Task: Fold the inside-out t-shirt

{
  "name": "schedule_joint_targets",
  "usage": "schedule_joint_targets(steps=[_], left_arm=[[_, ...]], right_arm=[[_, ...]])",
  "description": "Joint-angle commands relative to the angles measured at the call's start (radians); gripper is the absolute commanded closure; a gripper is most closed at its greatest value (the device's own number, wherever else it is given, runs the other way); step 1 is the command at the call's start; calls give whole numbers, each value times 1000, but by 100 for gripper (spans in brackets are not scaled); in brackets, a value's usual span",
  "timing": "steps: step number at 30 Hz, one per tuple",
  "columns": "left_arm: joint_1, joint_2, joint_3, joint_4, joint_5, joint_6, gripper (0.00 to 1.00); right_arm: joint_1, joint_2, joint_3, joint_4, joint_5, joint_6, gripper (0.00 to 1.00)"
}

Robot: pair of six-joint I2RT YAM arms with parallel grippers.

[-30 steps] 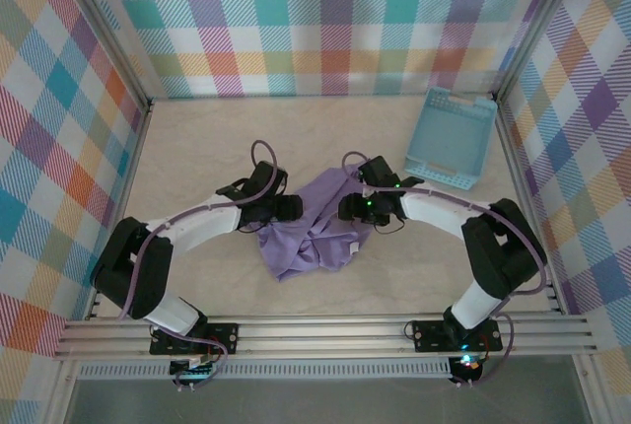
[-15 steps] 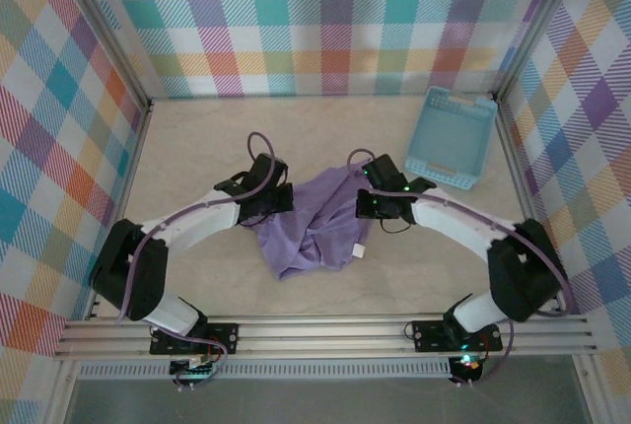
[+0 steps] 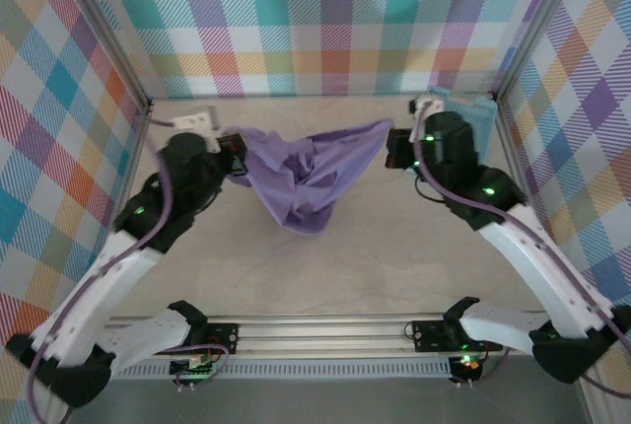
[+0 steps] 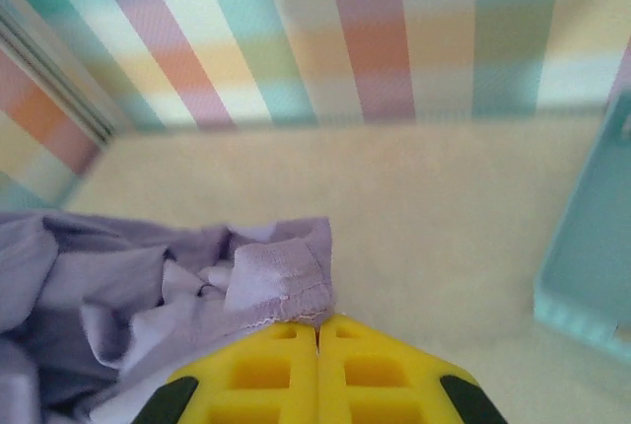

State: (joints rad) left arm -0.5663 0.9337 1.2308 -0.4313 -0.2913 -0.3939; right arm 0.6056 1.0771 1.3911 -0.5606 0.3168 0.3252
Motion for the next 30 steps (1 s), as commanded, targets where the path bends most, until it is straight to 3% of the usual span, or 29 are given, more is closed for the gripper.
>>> schedule_joint_targets(steps=[1, 5, 8, 11, 13, 15, 17, 20, 25, 30], left_arm=[[6, -93, 27, 18, -37, 41, 100], [6, -61, 5, -55, -88, 63, 100], [12, 53, 12, -186, -238, 38, 100], [31, 200, 43, -321, -383, -8, 100], [55, 281, 67, -384, -417, -45, 100], [89, 316, 73, -401, -378, -71, 100], [135, 302, 67, -372, -266, -91, 100], [161, 196, 50, -287, -152, -81, 100], [161, -27, -56, -141, -163, -78, 100], [161, 27, -164, -156, -63, -66, 100]], right_arm=[[-2, -77, 64, -1, 64, -70, 100], [-3, -96, 47, 9, 113, -96, 100], [-11, -64, -3, -4, 184, -100, 100], [-83, -9, -26, -58, 216, -48, 100], [-170, 23, -16, -119, 187, 25, 100], [-264, 35, -17, -143, 91, 90, 100], [-319, 29, -23, -135, -7, 108, 100], [-322, -3, -13, -112, -54, 83, 100], [-320, -90, -118, -136, -19, 127, 100], [-321, -123, -384, -114, -88, 187, 100]])
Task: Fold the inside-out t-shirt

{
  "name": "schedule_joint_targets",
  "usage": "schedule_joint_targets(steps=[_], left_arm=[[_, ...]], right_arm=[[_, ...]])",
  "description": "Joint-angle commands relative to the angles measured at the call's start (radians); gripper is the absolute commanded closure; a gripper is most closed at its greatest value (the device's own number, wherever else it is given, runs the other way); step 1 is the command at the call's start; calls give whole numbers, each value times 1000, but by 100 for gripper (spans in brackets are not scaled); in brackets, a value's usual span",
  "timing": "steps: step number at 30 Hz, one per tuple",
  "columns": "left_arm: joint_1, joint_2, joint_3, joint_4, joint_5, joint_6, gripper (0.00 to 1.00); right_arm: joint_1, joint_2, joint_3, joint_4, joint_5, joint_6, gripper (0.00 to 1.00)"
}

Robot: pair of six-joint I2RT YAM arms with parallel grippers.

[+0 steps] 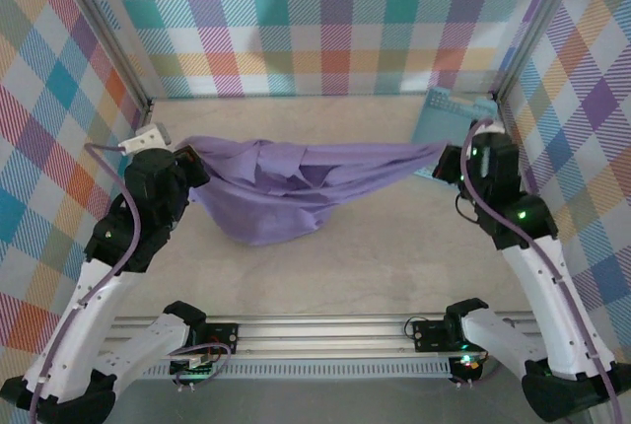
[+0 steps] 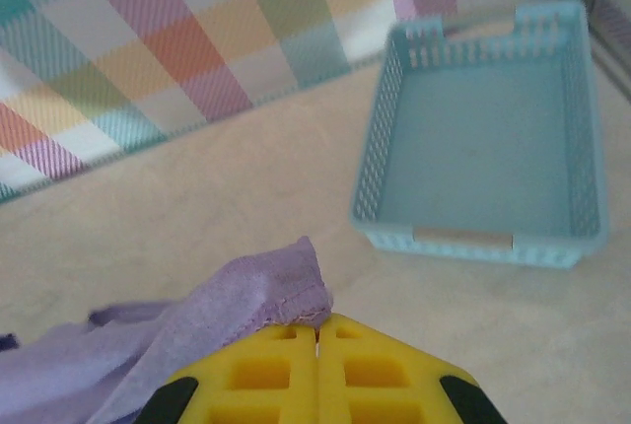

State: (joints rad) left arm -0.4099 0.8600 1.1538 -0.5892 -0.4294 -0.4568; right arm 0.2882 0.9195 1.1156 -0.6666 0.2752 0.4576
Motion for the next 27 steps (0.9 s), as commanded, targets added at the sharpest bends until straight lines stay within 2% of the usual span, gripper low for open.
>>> schedule_joint_targets(steps=[1, 5, 8, 11, 14, 16, 21, 27], left_arm=[[5, 134, -113, 0, 111, -8, 100], [1, 287, -182, 32, 319, 3, 100], [-18, 308, -210, 62, 358, 0, 100], [-20, 284, -212, 47, 287, 3, 100], [-18, 294, -189, 1, 210, 9, 100], [-18, 303, -194, 1, 219, 11, 100], [-20, 298, -236, 23, 229, -15, 100], [-19, 280, -257, 23, 224, -18, 100]], right_arm=[[-3, 48, -163, 5, -85, 77, 100], [-4, 144, -327, 79, -183, 158, 97], [0, 191, -340, 76, -140, 146, 59], [57, 177, -300, 102, -123, 71, 37], [205, 203, -220, 110, -60, -16, 25], [288, 257, -183, 134, -93, -53, 23], [446, 473, -110, 251, -242, -54, 28], [504, 735, 2, 298, -290, -39, 33]])
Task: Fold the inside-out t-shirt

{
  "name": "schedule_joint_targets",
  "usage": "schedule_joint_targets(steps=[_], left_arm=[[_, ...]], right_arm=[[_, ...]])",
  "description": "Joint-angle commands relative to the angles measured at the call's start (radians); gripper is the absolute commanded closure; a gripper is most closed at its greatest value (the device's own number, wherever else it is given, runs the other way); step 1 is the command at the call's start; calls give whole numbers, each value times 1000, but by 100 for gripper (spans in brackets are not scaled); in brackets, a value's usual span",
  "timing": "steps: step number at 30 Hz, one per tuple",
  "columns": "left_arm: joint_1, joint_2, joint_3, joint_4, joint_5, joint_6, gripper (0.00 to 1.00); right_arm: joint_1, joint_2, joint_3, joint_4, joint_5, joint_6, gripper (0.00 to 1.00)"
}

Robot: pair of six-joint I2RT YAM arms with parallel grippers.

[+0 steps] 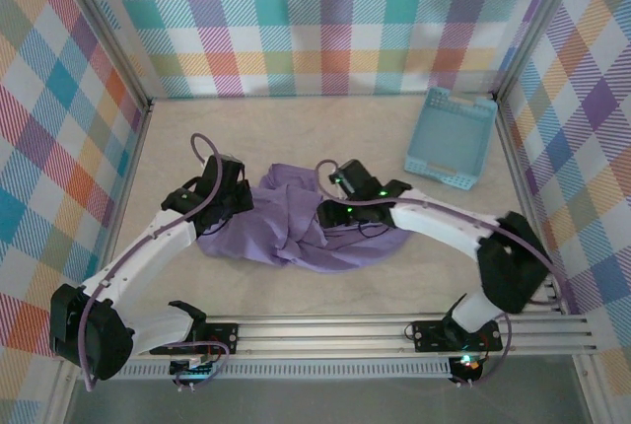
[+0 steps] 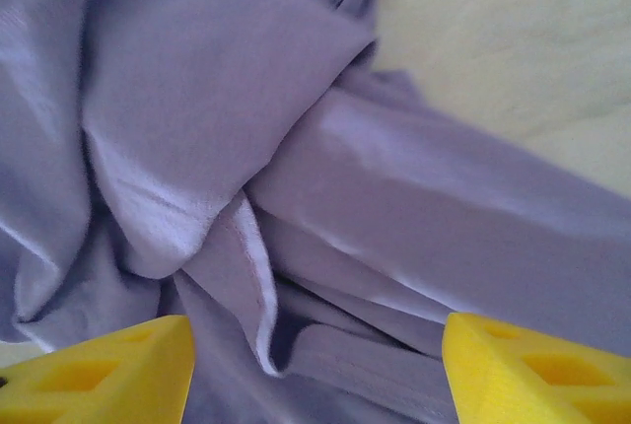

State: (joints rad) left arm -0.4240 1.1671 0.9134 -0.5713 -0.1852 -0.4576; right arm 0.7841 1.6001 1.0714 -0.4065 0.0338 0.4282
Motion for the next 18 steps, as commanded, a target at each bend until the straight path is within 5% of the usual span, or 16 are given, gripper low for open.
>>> schedule_joint_targets(steps=[1, 8, 14, 18], left_arm=[[-5, -26, -18, 4, -24, -19, 100], [-4, -22, -22, 16, -32, -24, 100], [5, -16, 43, -7, -78, -20, 100], [30, 5, 131, -47, -110, -17, 100]], right_arm=[[10, 86, 61, 34, -55, -8, 34], [33, 258, 123, 31, -110, 10, 43], [33, 219, 126, -7, -31, -24, 97], [19, 78, 116, -63, 105, -38, 100]])
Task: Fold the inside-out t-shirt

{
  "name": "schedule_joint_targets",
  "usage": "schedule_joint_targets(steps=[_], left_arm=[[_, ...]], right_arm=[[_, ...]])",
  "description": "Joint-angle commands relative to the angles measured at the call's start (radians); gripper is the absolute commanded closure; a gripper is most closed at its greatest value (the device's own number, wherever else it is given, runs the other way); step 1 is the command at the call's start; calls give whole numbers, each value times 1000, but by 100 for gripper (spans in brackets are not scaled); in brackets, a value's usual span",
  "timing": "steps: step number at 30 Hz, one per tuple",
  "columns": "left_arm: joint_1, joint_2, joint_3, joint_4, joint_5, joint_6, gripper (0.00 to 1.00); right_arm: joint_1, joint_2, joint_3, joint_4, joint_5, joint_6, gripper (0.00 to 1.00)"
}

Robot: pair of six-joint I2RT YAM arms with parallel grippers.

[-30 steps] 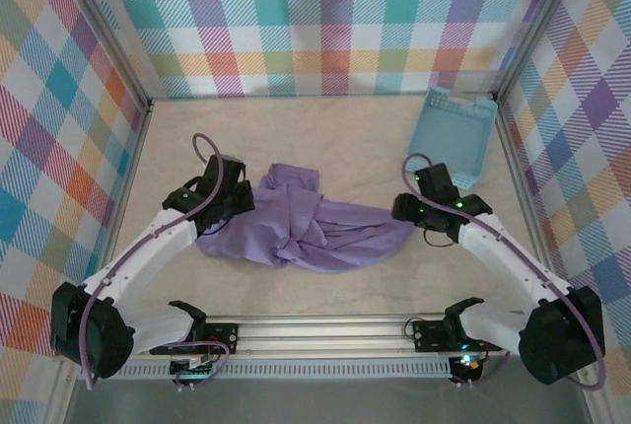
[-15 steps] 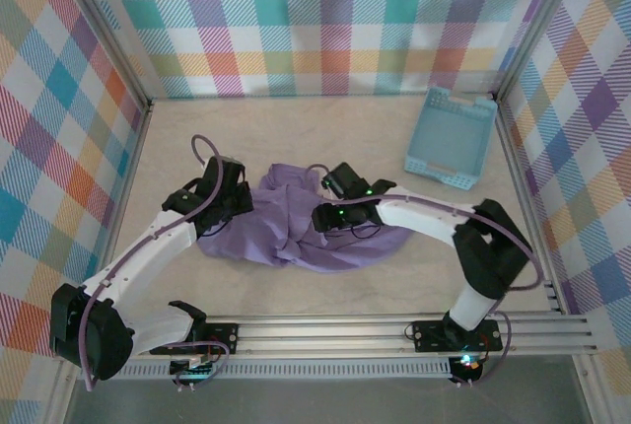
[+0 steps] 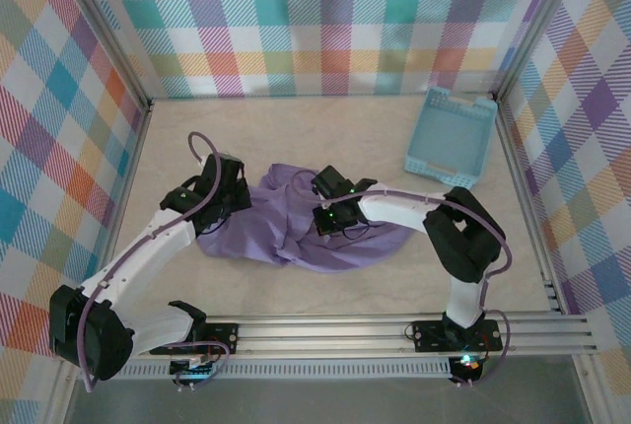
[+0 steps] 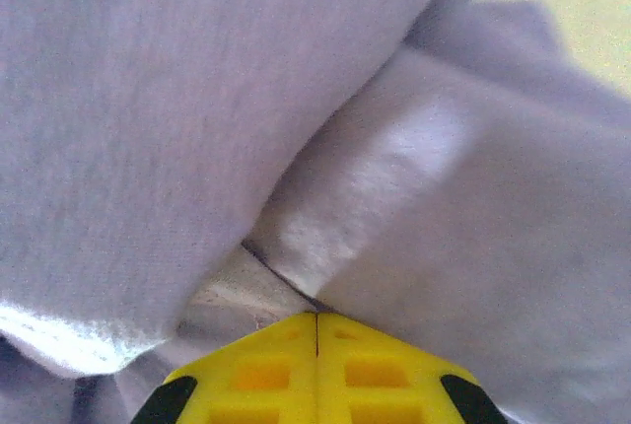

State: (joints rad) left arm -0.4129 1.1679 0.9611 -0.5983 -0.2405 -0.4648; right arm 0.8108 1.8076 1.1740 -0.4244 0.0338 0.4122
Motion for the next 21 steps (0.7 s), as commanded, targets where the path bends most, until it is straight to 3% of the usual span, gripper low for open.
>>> schedule_joint_targets(steps=[1, 7, 12, 16, 21], left_arm=[[23, 7, 108, -26, -62, -8, 100], [90, 47, 359, -103, -113, 35, 100], [130, 93, 729, -202, -121, 70, 100], [129, 99, 889, -183, -5, 119, 100], [120, 94, 839, -173, 141, 121, 100]], right_arm=[[-14, -164, 10, -57, 136, -25, 100], [-92, -460, 84, -146, 292, -87, 100], [-130, -657, 259, -167, 367, -144, 100], [-131, -743, 313, -172, 447, -158, 100], [-154, -806, 209, -197, 562, -121, 100]])
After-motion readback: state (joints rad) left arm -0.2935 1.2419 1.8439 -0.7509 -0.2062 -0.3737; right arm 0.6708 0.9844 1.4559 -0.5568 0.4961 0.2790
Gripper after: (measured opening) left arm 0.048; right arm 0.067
